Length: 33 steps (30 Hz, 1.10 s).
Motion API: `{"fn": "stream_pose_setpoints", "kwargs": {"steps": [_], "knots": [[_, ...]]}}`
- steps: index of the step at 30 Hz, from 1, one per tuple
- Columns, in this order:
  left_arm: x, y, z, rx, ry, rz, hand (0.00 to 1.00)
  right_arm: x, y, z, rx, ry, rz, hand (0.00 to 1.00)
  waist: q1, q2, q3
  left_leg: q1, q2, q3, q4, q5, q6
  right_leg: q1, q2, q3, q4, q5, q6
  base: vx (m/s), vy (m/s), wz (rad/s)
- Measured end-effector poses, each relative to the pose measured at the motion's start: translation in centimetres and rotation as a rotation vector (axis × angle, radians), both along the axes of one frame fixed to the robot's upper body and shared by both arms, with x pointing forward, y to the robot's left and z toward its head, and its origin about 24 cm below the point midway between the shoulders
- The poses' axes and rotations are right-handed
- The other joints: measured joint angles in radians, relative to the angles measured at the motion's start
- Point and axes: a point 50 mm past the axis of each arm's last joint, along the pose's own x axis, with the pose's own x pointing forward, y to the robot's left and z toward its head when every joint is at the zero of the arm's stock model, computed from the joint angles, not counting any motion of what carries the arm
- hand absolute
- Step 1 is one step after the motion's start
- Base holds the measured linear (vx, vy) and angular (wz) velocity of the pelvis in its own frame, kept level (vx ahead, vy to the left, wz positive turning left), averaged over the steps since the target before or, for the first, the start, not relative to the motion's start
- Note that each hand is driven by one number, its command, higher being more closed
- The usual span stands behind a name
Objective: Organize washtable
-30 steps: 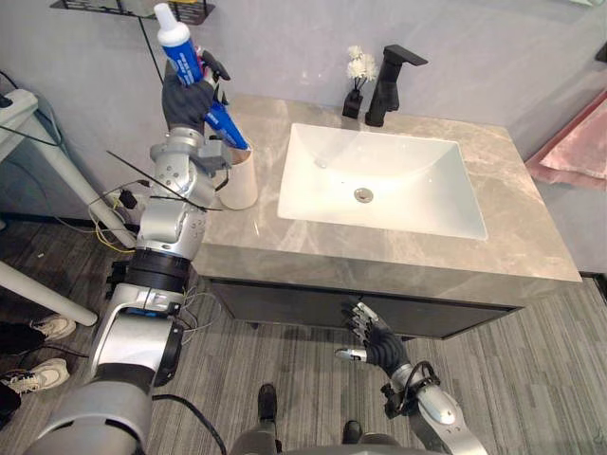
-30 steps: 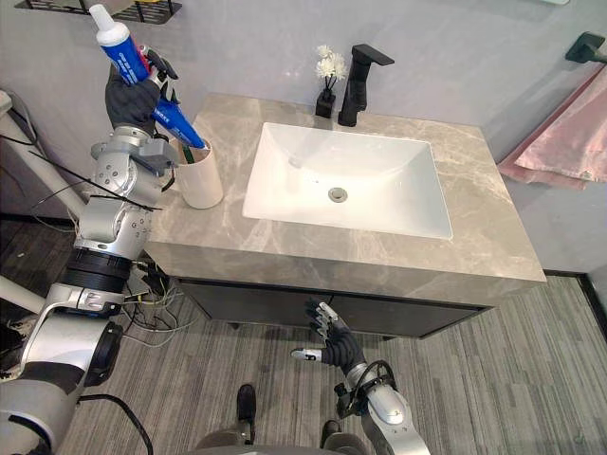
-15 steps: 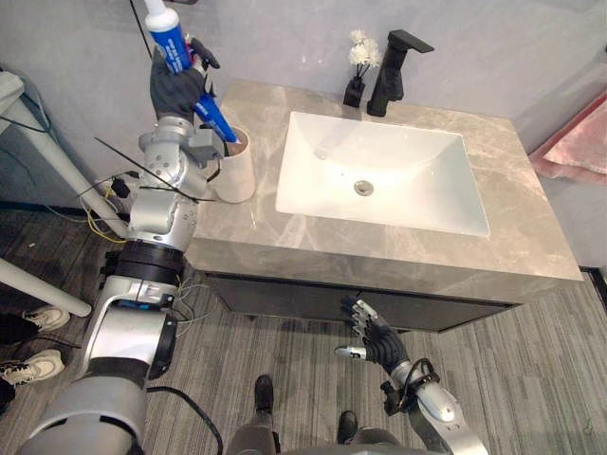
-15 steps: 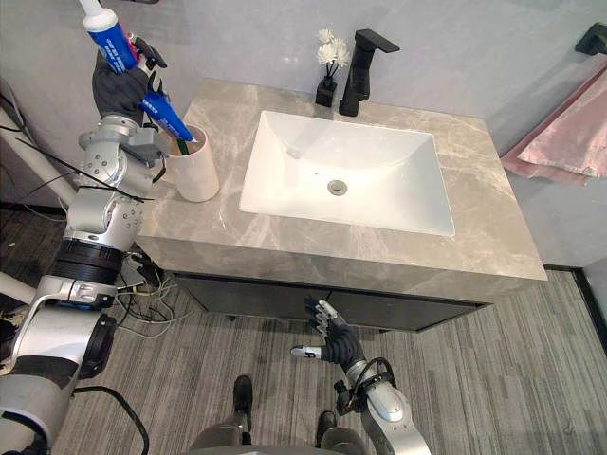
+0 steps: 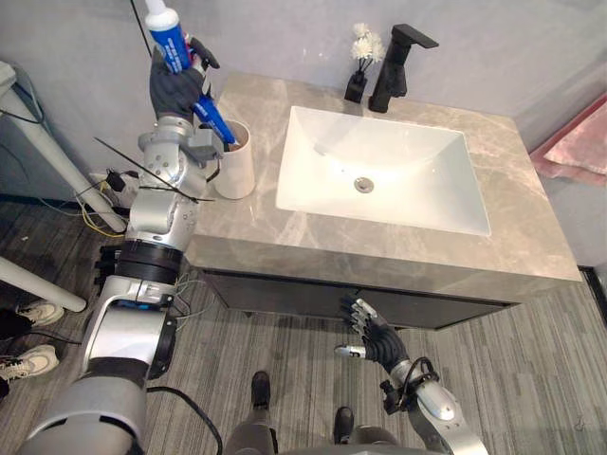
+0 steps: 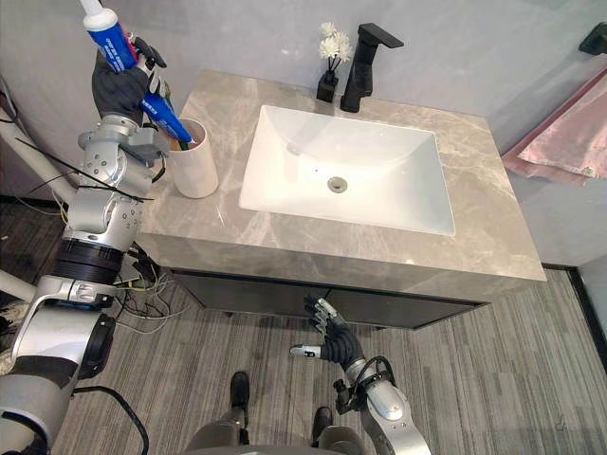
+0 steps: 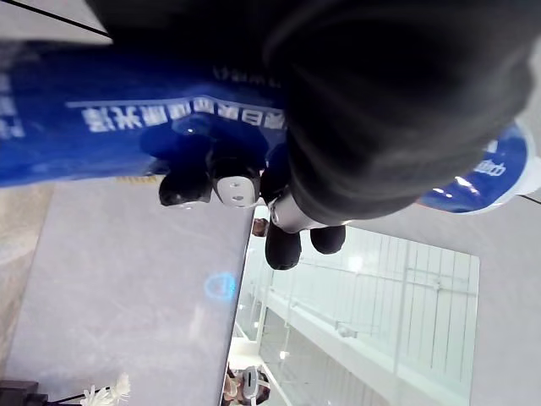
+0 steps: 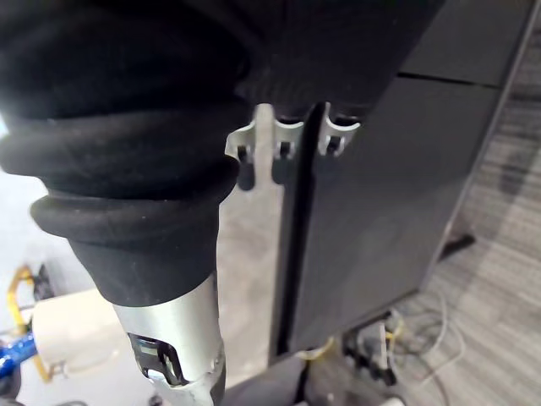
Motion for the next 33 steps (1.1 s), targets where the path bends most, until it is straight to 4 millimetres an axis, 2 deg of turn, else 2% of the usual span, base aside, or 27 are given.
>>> {"fn": "stream_pose_setpoints", "kwargs": {"steps": [5, 10, 12, 13, 28, 33], "knots": [[0.1, -0.4, -1.0, -0.008, 0.026, -0.014, 1.0, -0.1, 0.4, 0.0, 0.003, 0.002, 0.019, 0.0, 0.0, 0.0, 0.0, 0.002, 0.001, 0.0, 0.0, 0.0, 0.0, 0.002, 0.001, 0.0, 0.0, 0.0, 0.0, 0.0, 0.0, 0.0], [0.1, -1.3, -3.1, 0.034, 0.082, -0.047, 1.0, -0.3, 0.7, -0.1, 0.009, 0.006, 0.031, 0.0, -0.001, 0.0, 0.0, 0.004, 0.0, 0.001, 0.0, 0.0, 0.0, 0.003, 0.0, 0.0, 0.0, 0.0, 0.0, 0.0, 0.0, 0.0], [0.1, -1.4, -3.1, 0.054, 0.083, -0.049, 1.0, -0.3, 0.7, -0.1, 0.008, 0.006, 0.031, 0.0, -0.001, 0.0, 0.0, 0.004, 0.001, 0.001, 0.0, 0.0, 0.0, 0.003, 0.0, 0.0, 0.0, 0.0, 0.0, 0.0, 0.0, 0.0], [0.1, -1.5, -3.2, 0.066, 0.083, -0.051, 0.0, -0.3, 0.7, -0.1, 0.008, 0.006, 0.031, 0.0, -0.001, 0.0, 0.0, 0.005, 0.001, 0.001, 0.0, 0.0, 0.0, 0.003, 0.0, 0.0, 0.0, 0.0, 0.0, 0.0, 0.0, 0.0], [0.1, -2.0, -3.9, 0.104, 0.103, -0.066, 0.0, -0.2, 0.7, 0.0, 0.01, 0.004, 0.03, 0.0, 0.001, 0.002, 0.0, 0.019, 0.0, 0.001, 0.0, -0.001, -0.001, 0.019, -0.001, 0.0, -0.002, 0.0, 0.0, 0.0, 0.0, 0.0], [0.1, -2.0, -3.9, 0.106, 0.102, -0.072, 0.0, 0.0, 0.8, 0.1, 0.011, -0.004, 0.032, 0.0, 0.001, 0.016, -0.001, 0.02, 0.0, 0.001, 0.0, -0.001, -0.001, 0.021, -0.001, 0.0, 0.0, 0.0, 0.0, 0.0, 0.0, 0.0]]}}
